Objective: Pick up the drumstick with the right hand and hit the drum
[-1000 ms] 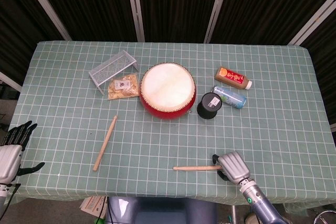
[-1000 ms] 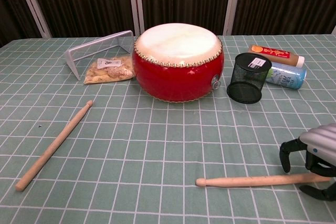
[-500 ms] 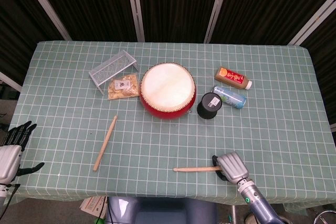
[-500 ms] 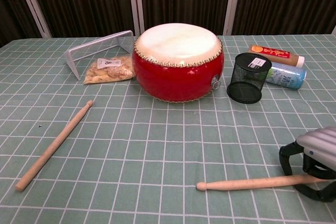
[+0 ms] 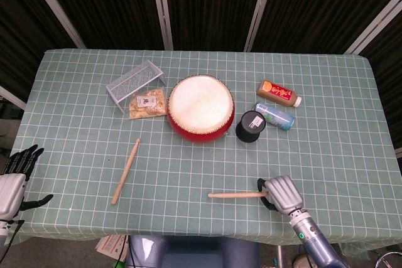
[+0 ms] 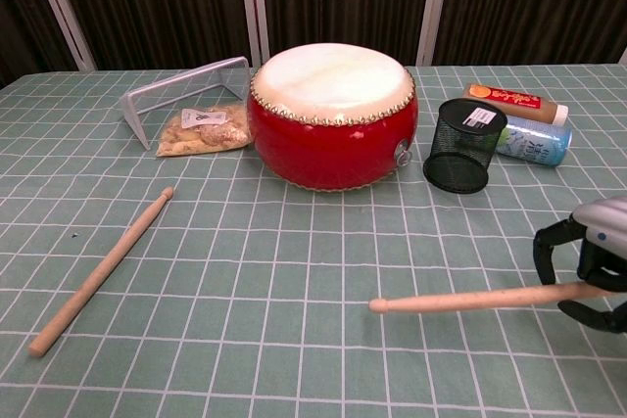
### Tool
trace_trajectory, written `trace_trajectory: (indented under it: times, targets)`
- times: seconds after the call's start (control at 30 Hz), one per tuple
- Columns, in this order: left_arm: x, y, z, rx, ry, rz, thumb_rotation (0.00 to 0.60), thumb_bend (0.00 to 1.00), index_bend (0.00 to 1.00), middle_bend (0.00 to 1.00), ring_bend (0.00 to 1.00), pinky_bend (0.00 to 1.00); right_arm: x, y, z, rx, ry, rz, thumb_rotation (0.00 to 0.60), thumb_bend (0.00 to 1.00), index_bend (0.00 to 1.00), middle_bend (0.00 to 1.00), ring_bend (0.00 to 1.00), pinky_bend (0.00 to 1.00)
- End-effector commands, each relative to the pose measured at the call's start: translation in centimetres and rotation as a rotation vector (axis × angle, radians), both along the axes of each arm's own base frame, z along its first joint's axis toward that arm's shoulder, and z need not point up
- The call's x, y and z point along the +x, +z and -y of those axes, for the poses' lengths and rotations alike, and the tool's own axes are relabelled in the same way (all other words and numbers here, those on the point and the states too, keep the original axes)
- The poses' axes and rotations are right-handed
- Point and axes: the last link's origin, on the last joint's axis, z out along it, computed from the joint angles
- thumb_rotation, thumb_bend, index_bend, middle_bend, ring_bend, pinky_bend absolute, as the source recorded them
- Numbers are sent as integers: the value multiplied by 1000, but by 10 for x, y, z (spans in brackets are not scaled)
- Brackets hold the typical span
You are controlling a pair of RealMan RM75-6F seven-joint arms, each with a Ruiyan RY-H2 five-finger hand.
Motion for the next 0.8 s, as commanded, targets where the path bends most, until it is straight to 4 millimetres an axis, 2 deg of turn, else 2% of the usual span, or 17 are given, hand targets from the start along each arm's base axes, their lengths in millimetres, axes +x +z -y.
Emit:
trace_trajectory:
  times: [0.03, 0.3, 0.53, 0.8]
  targets:
    - [0, 0, 0, 0, 1, 0, 600, 0, 0, 0, 0, 0, 3, 18, 11, -38, -99, 71, 600, 512, 956, 1000, 1000, 1000]
    - [0, 0, 0, -1, 3, -1, 600, 0, 0, 0, 0, 0, 11, 61, 35, -154, -237, 180, 600, 521, 959, 1000, 1000, 1000]
    - [0, 0, 0, -4, 5, -3, 600, 0, 0, 0, 0, 0, 29, 98, 61, -257, -270, 234, 600, 524, 960, 1000, 1000, 1000]
    - [-1, -1, 0, -18, 20, 5, 600, 0, 0, 0, 0, 0, 49, 115, 97, -270, -293, 242, 600, 526, 960, 1000, 1000, 1000]
